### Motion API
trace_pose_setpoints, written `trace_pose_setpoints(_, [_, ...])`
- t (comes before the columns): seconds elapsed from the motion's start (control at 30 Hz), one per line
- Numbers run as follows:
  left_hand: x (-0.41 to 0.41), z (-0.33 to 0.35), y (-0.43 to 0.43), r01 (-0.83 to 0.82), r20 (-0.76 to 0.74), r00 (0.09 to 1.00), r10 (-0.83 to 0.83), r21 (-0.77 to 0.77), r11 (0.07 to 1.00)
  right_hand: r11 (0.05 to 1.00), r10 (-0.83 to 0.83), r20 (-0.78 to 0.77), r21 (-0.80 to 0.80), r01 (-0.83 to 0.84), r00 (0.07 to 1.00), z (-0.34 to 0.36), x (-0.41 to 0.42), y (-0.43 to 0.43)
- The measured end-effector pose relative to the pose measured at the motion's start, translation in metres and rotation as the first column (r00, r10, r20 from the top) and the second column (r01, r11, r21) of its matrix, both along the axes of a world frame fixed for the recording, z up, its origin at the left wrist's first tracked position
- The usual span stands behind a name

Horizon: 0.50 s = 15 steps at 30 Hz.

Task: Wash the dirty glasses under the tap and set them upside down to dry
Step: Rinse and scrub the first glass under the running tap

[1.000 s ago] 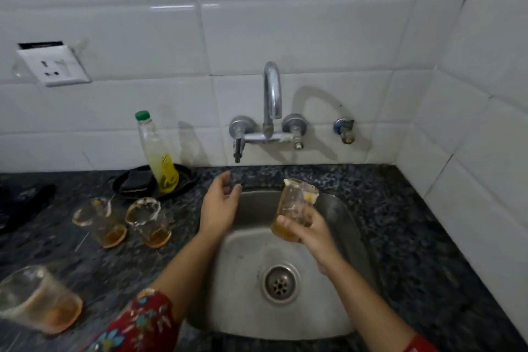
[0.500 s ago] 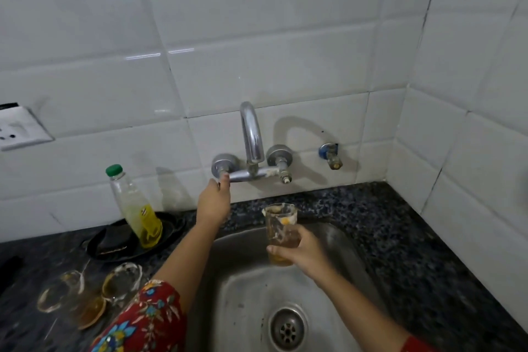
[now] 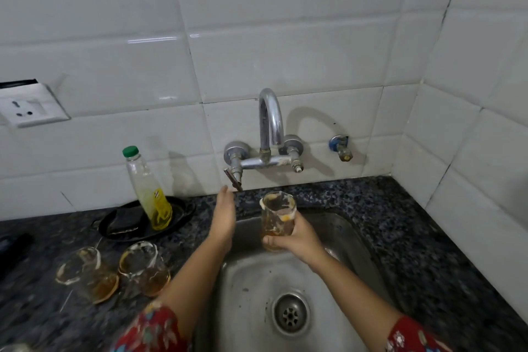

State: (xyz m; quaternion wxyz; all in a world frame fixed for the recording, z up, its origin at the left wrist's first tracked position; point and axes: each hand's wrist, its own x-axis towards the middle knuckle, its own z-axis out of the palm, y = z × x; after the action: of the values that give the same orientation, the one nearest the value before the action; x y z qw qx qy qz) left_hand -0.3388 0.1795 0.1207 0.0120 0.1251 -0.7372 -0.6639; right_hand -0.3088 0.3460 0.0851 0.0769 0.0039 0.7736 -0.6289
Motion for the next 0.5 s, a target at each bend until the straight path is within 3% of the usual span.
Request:
trace_pose_setpoints(0.07, [0.027, -0.027, -0.001, 0.217, -0.037, 0.976, -0.217, -0.003, 0.976, 0.997, 0.047, -0.001, -0.065, -0.047, 0.999, 0.003, 0.000, -0.001])
trace_pose_setpoints(0.13, [0.041, -0.038, 0.004, 0.487, -0.054, 0.872, -0.486, 0.012, 0.873, 0.986, 0.137, 0.023, -0.099, -0.134, 0.990, 0.008, 0.001, -0.002])
trace_pose_setpoints(0.17, [0.041, -0.040, 0.008, 0.546, -0.066, 0.836, -0.544, 0.012, 0.838, 0.979, 0.179, 0.039, -0.111, -0.173, 0.983, 0.011, 0.002, -0.002])
trace_pose_setpoints(0.27, [0.036, -0.032, 0.022, 0.433, -0.090, 0.898, -0.430, 0.024, 0.901, 0.975, 0.214, 0.089, -0.072, -0.208, 0.973, 0.016, 0.004, -0.005])
trace_pose_setpoints(0.33, [0.033, -0.031, 0.029, 0.386, -0.085, 0.920, -0.384, 0.017, 0.922, 0.972, 0.126, 0.026, 0.198, -0.129, 0.992, 0.017, 0.004, -0.007])
trace_pose_setpoints(0.4, [0.030, -0.032, 0.028, 0.392, -0.081, 0.918, -0.389, 0.018, 0.920, 0.871, 0.099, -0.200, 0.492, 0.012, 0.975, 0.021, 0.009, -0.005])
trace_pose_setpoints(0.47, [0.025, -0.035, 0.022, 0.397, -0.085, 0.914, -0.397, -0.008, 0.918, 0.776, 0.277, -0.408, 0.628, 0.048, 0.870, 0.025, 0.017, 0.003])
trace_pose_setpoints(0.5, [0.023, -0.035, 0.018, 0.409, -0.074, 0.909, -0.410, -0.032, 0.912, 0.722, 0.388, -0.429, 0.692, 0.021, 0.816, 0.026, 0.019, 0.008])
